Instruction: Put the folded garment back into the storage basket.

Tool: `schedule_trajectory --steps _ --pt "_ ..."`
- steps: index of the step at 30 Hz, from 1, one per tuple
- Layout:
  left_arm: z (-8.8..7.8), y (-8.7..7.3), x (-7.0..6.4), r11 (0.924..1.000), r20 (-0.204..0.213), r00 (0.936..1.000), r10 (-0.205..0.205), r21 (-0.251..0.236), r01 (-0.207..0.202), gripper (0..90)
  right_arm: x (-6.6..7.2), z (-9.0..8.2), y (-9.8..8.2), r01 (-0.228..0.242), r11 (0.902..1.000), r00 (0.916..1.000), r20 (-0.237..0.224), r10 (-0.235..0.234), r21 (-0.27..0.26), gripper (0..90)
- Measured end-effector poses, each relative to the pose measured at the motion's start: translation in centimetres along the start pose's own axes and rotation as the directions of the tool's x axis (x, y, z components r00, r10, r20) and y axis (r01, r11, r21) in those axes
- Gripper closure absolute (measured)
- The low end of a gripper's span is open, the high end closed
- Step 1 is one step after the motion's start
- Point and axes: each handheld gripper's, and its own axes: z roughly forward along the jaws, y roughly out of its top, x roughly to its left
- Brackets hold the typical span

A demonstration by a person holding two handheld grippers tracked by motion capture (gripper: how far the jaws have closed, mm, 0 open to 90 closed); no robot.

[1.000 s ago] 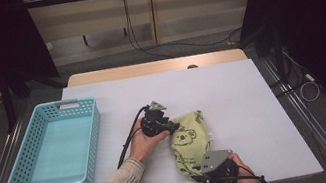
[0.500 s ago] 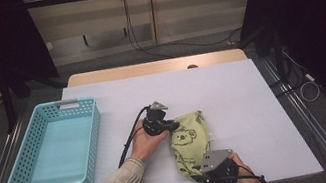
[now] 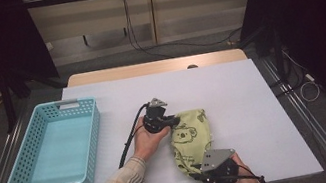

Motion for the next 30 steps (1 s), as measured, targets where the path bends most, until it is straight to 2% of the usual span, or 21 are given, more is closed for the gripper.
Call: schedule_trajectory --steps 1,2,5,8,11,12,14,15,18,20,22,24,25,27,29,30 --pt "0.0 0.0 0.0 1.0000 -0.005 1.0000 0.003 0.001 -0.003 80.1 -0.1 -0.1 0.0 0.005 1.0000 1.0000 0.003 -0.005 -0.005 74.7" --pt "0.0 0.0 -0.1 0.9999 -0.007 0.9999 -0.011 0.000 0.011 80.1 -0.2 -0.1 0.0 0.006 0.9999 1.0000 0.004 -0.006 -0.012 74.7" --pt "-0.2 0.1 -0.1 1.0000 -0.007 0.9999 0.008 0.004 -0.008 80.1 -0.2 -0.1 0.0 0.006 0.9999 1.0000 0.001 -0.006 -0.011 74.8" --pt "-0.2 0.2 -0.3 0.9999 -0.014 0.9999 -0.004 -0.011 0.003 80.1 -0.2 -0.1 0.0 0.007 0.9999 1.0000 0.002 -0.007 -0.013 74.8" --pt "-0.3 0.4 -0.3 0.9999 -0.009 0.9999 0.014 -0.009 -0.014 80.1 -0.2 -0.1 0.0 0.002 0.9999 1.0000 -0.002 -0.003 -0.017 74.8" --pt "-0.3 0.4 -0.4 0.9999 -0.015 0.9999 0.001 -0.015 -0.001 80.1 -0.1 -0.2 0.1 0.002 0.9997 1.0000 0.000 -0.002 -0.022 74.8" --pt "-0.3 0.5 -0.5 0.9999 -0.017 0.9998 0.012 -0.012 -0.012 80.1 -0.1 -0.3 0.1 -0.009 0.9997 1.0000 -0.003 0.009 -0.024 74.9" --pt "-0.4 0.5 -0.6 0.9999 -0.026 0.9996 -0.013 -0.008 0.013 80.1 -0.2 -0.4 0.1 -0.007 0.9995 1.0000 -0.003 0.007 -0.032 74.9" --pt "-0.4 0.6 -0.5 0.9997 -0.015 0.9997 0.019 -0.016 -0.020 80.0 -0.2 -0.4 0.1 -0.012 0.9993 0.9999 -0.006 0.012 -0.036 74.9" --pt "-0.5 0.6 -0.6 0.9999 -0.023 0.9997 0.007 -0.014 -0.008 80.0 -0.2 -0.4 0.1 -0.008 0.9992 0.9999 -0.007 0.008 -0.038 74.9" --pt "-0.6 0.8 -0.6 0.9996 -0.023 0.9995 0.021 -0.020 -0.022 80.0 -0.2 -0.4 0.2 -0.009 0.9992 0.9999 -0.009 0.008 -0.038 74.9" --pt "-0.7 0.9 -0.9 0.9997 -0.024 0.9997 0.005 -0.026 -0.005 80.1 -0.2 -0.5 0.3 -0.005 0.9991 1.0000 -0.007 0.005 -0.043 74.9" --pt "-0.8 0.9 -0.8 0.9995 -0.027 0.9994 0.021 -0.021 -0.022 80.0 -0.2 -0.6 0.3 -0.013 0.9989 0.9999 -0.009 0.012 -0.045 74.9" --pt "-0.8 1.0 -0.9 0.9994 -0.028 0.9995 0.015 -0.031 -0.016 80.1 -0.2 -0.6 0.4 -0.011 0.9987 0.9999 -0.010 0.010 -0.051 75.0" --pt "-1.1 1.2 -0.8 0.9990 -0.028 0.9990 0.035 -0.027 -0.036 80.1 -0.2 -0.7 0.4 -0.010 0.9985 0.9999 -0.008 0.009 -0.054 74.9" --pt "-1.1 1.2 -1.0 0.9994 -0.028 0.9995 0.017 -0.031 -0.018 80.1 -0.3 -0.7 0.5 -0.013 0.9983 0.9999 -0.012 0.013 -0.057 75.0"
